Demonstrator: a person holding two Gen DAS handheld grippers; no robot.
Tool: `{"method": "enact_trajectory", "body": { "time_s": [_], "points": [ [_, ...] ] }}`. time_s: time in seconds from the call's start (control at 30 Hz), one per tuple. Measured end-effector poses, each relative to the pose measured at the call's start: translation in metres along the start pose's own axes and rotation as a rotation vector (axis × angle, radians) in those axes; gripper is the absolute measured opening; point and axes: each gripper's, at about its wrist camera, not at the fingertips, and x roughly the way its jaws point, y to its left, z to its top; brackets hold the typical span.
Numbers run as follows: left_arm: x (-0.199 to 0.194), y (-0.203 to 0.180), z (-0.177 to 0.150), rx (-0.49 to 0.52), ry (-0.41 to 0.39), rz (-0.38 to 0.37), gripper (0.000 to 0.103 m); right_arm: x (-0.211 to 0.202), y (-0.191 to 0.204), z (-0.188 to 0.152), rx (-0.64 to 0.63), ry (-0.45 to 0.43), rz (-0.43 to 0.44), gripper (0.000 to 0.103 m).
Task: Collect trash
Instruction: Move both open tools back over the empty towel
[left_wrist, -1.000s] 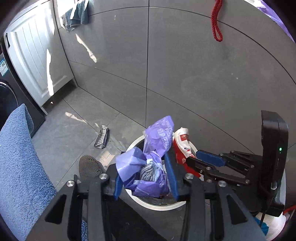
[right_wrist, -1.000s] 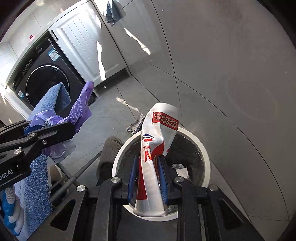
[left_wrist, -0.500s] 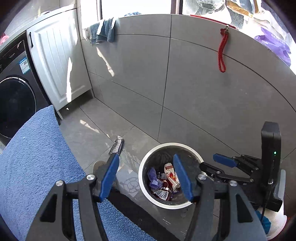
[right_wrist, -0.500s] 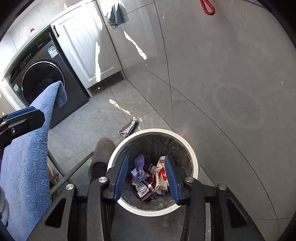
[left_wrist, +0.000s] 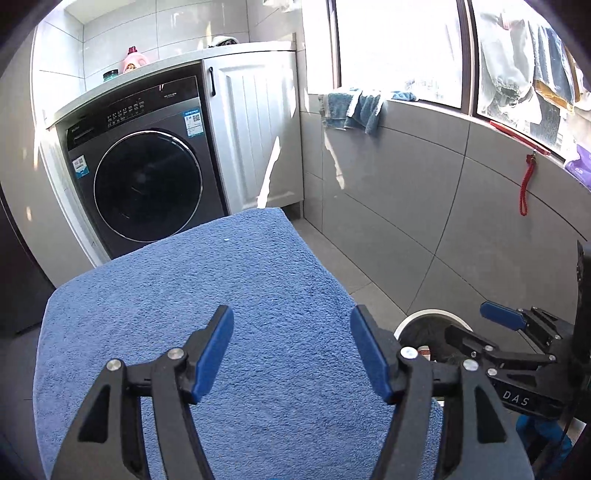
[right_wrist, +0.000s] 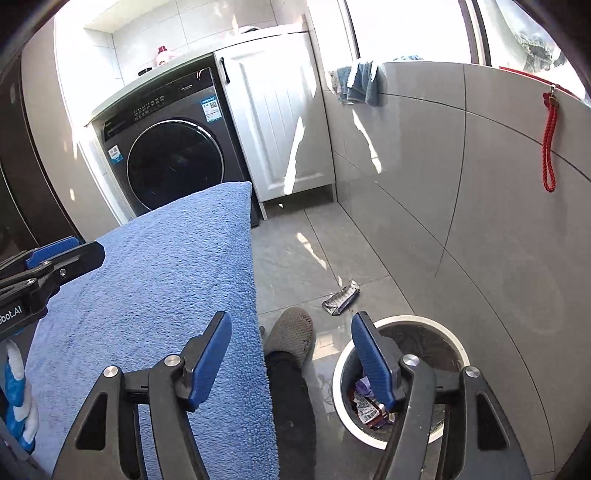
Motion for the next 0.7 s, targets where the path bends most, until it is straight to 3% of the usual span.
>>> {"method": "enact_trajectory", "body": {
  "time_s": [0.4, 0.63, 0.7],
  "points": [
    [-0.059, 0.088, -0.03, -0.118, -0.085, 0.125, 0.068, -0.013, 0.093, 0.01, -0.155, -0.054, 0.028, 0.095],
    [-0.083, 0.112, -0.043, -0.149, -0.125, 0.175, 0.068, -0.022, 0.123, 0.01, -0.201, -0.088, 0.016, 0.101],
    [-0.089, 0.118, -0.047, -0.156, -0.13, 0.193, 0.077, -0.025, 0.129, 0.009, -0.21, -0.094, 0.017, 0.102]
  ]
}}
